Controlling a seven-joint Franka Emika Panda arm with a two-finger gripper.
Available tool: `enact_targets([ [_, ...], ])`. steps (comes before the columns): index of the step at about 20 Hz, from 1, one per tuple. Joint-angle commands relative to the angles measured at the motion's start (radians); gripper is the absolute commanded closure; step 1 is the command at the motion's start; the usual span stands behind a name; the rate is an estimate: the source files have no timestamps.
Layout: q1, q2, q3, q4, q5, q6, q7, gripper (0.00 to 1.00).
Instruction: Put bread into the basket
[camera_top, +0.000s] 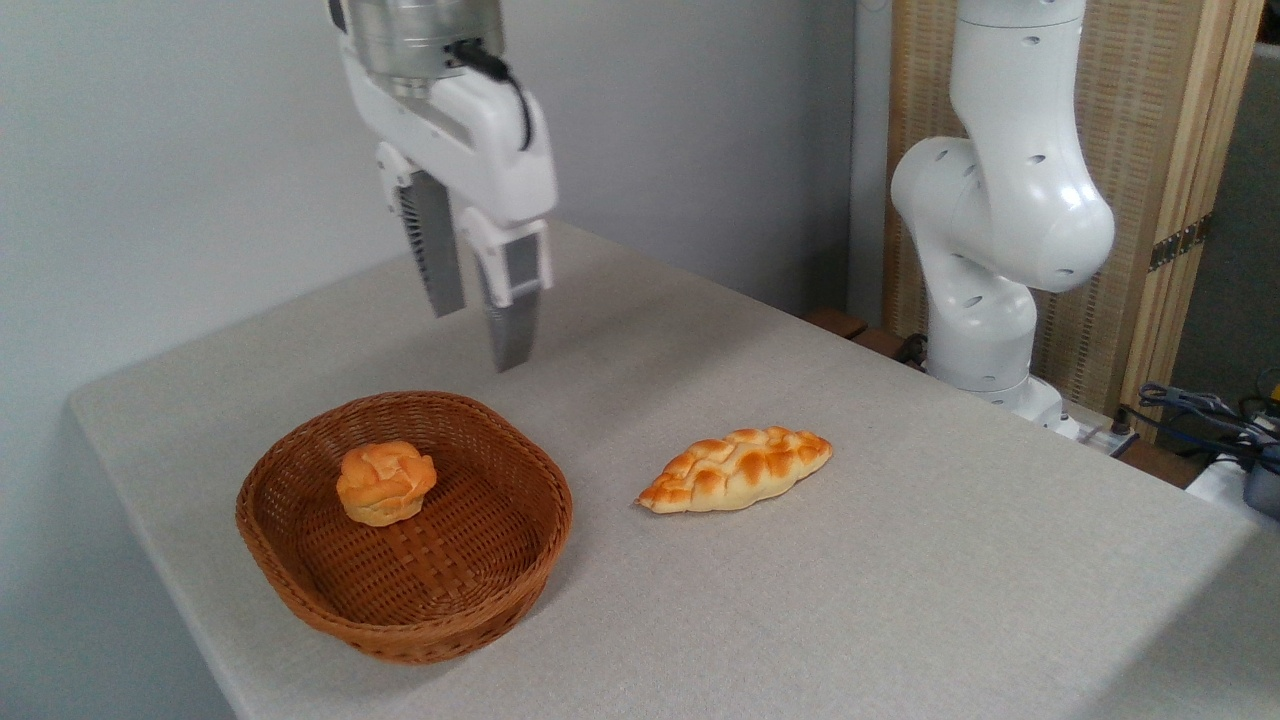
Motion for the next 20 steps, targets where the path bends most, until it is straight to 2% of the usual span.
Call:
enact_targets([
  [1,0.084,-0.015,-0.059,0.009,0.008,-0.067,-0.02,0.0],
  [5,0.087,-0.012,-0.117,0.008,0.12,-0.076,-0.023,0.0],
  [10,0.089,-0.004,-0.14,0.014,0.127,-0.078,-0.041,0.0],
  [14,0.124,-0.003,-0.172,0.017,0.128,-0.078,-0.063,0.0],
  [20,0.124,-0.003,-0.158,0.018,0.128,-0.084,-0.057,0.0],
])
